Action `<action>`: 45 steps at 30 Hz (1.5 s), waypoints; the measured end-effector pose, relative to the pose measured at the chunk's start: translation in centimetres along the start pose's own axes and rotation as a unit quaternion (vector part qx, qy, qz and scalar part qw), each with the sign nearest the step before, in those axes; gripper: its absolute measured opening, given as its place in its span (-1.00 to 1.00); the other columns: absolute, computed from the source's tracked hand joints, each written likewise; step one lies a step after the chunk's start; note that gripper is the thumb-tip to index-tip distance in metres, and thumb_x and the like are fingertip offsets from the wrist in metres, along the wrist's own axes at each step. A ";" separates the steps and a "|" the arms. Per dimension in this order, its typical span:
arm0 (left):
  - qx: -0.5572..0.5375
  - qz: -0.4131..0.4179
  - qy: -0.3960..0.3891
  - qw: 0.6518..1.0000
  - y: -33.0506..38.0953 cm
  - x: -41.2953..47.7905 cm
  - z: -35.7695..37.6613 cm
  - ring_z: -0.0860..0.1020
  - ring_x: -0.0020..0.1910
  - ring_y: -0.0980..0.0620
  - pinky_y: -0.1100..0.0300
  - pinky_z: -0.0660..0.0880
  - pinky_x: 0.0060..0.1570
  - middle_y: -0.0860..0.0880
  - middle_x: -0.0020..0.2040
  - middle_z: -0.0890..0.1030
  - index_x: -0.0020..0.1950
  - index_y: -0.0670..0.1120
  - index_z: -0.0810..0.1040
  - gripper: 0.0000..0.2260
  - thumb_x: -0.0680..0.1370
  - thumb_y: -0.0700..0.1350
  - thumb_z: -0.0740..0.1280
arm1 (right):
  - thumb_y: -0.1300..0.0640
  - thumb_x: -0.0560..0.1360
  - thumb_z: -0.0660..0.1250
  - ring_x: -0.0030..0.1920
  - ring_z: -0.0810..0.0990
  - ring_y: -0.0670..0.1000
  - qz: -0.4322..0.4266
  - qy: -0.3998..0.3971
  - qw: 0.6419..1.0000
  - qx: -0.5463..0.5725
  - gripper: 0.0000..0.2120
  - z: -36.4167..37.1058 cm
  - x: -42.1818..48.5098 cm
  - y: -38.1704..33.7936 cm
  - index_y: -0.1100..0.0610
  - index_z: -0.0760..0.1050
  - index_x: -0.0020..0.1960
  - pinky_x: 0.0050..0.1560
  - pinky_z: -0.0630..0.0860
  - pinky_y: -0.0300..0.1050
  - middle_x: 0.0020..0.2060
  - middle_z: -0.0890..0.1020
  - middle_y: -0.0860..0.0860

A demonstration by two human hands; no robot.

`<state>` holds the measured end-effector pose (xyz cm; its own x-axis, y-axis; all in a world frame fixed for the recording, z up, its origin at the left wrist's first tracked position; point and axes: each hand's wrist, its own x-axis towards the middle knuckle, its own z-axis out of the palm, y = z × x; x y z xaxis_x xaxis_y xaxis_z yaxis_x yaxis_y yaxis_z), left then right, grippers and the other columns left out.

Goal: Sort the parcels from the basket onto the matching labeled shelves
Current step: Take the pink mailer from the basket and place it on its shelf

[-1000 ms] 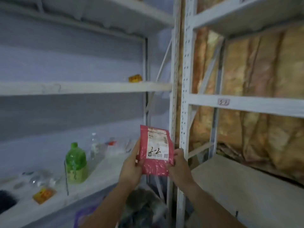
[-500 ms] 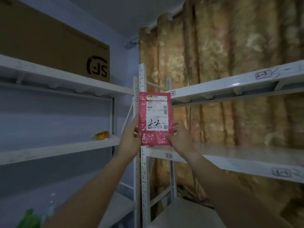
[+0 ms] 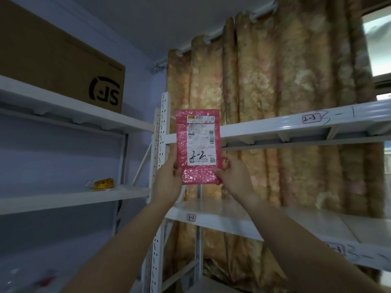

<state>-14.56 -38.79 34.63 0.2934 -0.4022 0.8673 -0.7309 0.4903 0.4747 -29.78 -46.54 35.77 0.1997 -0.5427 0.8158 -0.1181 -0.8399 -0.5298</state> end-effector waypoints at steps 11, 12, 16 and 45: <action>-0.109 -0.003 0.097 0.989 -2.9 8.0 1.6 0.54 -0.36 0.22 0.51 0.43 -0.48 0.08 -0.23 0.52 0.30 0.09 0.45 -0.59 0.56 -0.31 0.26 | 0.18 0.53 0.33 -0.13 0.67 -0.04 -0.086 0.012 0.992 -0.092 -0.71 2.8 8.5 0.3 0.01 0.54 0.23 -0.08 0.62 -0.02 -0.07 0.71 -0.07; -0.110 -0.002 0.110 0.988 -3.6 9.4 1.6 0.52 -0.34 0.20 0.47 0.45 -0.46 0.07 -0.23 0.53 0.28 0.01 0.49 -0.64 0.54 -0.30 0.30 | 0.20 0.52 0.34 -0.17 0.63 -0.10 -0.096 0.027 0.991 -0.088 -0.67 3.4 9.5 0.4 0.01 0.50 0.27 -0.15 0.59 -0.13 -0.14 0.68 -0.13; -0.117 -0.003 0.136 0.984 -6.1 15.6 1.6 0.55 -0.24 0.10 0.29 0.50 -0.31 0.08 -0.22 0.56 0.02 -0.08 0.56 -0.81 0.46 -0.29 0.39 | 0.25 0.50 0.35 -0.17 0.53 -0.12 -0.106 0.100 0.985 -0.095 -0.57 6.1 13.8 0.5 0.07 0.38 0.33 -0.24 0.35 -0.23 -0.11 0.60 -0.09; 0.140 0.160 0.007 0.977 -18.7 32.9 11.9 0.49 -0.03 -0.11 0.01 0.46 -0.05 -0.08 -0.13 0.50 -0.11 -0.11 0.61 -0.65 0.60 -0.06 0.05 | -0.17 0.64 -0.12 0.30 0.45 0.19 0.091 0.076 0.796 -0.593 -0.43 10.4 30.3 5.9 0.18 0.46 0.29 0.30 0.30 0.08 0.28 0.52 0.18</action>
<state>1.44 -70.38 52.55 0.0296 -0.2511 0.9675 -0.9257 0.3582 0.1213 -14.33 -67.88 54.93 -0.0353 -0.5765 0.8163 -0.9855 -0.1157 -0.1243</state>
